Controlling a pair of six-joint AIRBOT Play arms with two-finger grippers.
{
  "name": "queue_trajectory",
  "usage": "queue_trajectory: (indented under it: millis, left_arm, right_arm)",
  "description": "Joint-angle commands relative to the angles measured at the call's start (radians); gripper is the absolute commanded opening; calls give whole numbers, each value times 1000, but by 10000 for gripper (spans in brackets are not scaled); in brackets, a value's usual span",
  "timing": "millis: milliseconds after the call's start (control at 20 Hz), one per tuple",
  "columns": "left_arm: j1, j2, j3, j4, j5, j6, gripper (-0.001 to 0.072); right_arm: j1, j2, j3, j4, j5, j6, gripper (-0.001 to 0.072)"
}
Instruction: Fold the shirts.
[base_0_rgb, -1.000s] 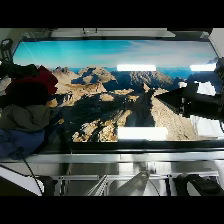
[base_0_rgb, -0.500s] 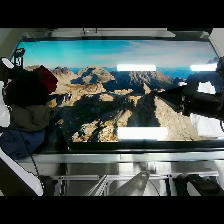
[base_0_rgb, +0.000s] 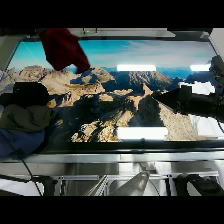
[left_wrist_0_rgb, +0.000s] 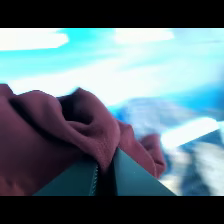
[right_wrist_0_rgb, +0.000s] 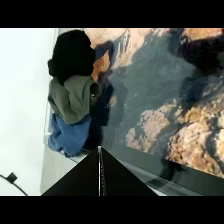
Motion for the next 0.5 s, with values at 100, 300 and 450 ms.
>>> queue_trajectory:
  millis: [100,300,450]
  left_arm:
    - [-161,229,-182,-38,-120,-40,23]
    - [-253,272,-415,-32,-151,-40,23]
    - [-325,270,-598,-32,-135,-36,12]
  right_arm:
    - [1,-36,0,0,80,-125,18]
    - [1,-42,0,-1,83,-188,17]
    - [1,-64,0,-8,83,-217,18]
